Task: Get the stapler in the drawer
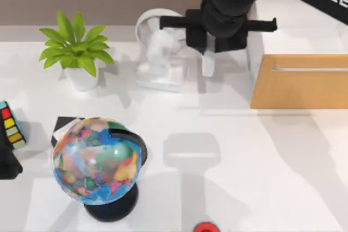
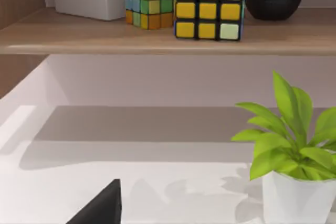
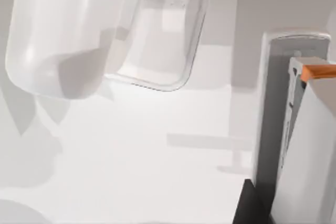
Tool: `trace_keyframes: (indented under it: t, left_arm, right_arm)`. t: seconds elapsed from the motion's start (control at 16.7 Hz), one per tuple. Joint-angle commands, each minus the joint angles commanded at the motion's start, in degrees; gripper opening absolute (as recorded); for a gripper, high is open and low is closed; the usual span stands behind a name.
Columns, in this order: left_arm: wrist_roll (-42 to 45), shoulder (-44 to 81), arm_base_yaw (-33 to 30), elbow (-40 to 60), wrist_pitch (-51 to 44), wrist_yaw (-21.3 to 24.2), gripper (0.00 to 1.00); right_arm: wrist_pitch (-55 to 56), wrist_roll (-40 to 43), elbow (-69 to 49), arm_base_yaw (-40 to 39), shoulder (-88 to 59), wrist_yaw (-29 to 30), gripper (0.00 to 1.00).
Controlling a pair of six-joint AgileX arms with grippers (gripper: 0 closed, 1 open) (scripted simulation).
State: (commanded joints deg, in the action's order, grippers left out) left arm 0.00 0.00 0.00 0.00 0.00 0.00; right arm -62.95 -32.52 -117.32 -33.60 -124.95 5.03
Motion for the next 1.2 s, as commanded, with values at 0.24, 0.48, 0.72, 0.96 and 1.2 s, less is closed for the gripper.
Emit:
trace_keyframes:
  t: [0.24,0.48,0.72,0.96,1.2]
  left_arm:
    - [0.0,0.0,0.0,0.0,0.0,0.0,1.0]
    - [0.0,0.0,0.0,0.0,0.0,0.0,1.0]
    - [0.0,0.0,0.0,0.0,0.0,0.0,1.0]
    - [0.0,0.0,0.0,0.0,0.0,0.0,1.0]
    - [0.0,0.0,0.0,0.0,0.0,0.0,1.0]
  right_arm:
    - [-3.17,7.49,-4.85,9.77,1.27,3.75,0.0]
    - [-7.11,15.06,-6.36,19.77,-3.43,5.04,0.0]
    - [-9.55,20.77,-7.33,24.44,-11.15,2.01,0.0]
    - [-12.03,22.91,-8.5,25.32,-15.46,-3.0,0.0]
    - [-12.46,23.03,-8.69,25.47,-15.77,-3.67,0.0]
